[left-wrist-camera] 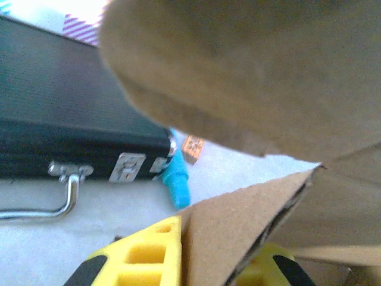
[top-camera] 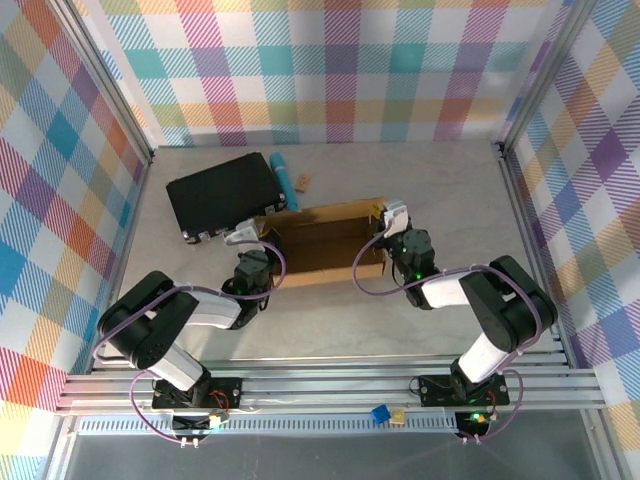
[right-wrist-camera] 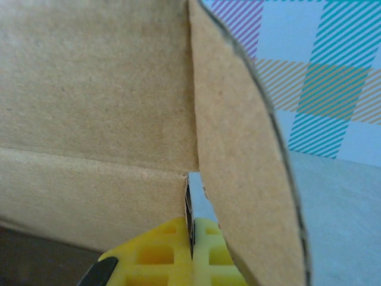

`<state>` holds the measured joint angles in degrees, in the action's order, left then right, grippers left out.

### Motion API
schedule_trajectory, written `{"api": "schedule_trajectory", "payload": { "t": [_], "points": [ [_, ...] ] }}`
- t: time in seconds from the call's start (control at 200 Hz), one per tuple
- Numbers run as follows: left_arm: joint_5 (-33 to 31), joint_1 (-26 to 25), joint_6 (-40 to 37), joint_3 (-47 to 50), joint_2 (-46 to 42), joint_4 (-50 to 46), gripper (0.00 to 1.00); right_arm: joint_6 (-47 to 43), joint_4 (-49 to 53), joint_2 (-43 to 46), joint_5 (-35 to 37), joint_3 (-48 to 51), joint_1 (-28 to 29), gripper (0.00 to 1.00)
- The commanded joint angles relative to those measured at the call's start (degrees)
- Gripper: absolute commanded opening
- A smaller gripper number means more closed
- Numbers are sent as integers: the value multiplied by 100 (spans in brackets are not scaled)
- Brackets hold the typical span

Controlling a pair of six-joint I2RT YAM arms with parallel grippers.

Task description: Fold the paper box

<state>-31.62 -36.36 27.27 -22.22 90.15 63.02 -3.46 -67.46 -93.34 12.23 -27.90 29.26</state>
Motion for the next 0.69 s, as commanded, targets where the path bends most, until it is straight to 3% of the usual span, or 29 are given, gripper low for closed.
{"api": "schedule_trajectory", "payload": {
  "t": [0.0,0.1,0.205,0.535,0.69],
  "points": [
    [219,-99,556,476,438,42,14,-48,216,-202,-66,249,150,0],
    [365,-116,821,541,403,24,25,-87,366,-92,-24,285,183,0],
    [421,-177,1053,492,-108,-703,34,-119,645,112,161,347,238,0],
    [388,-240,1879,-492,-2920,-5561,60,-163,993,352,242,491,274,0],
    [805,-240,2630,-647,-3705,-6923,66,-351,1069,353,289,470,285,0]
  ]
}}
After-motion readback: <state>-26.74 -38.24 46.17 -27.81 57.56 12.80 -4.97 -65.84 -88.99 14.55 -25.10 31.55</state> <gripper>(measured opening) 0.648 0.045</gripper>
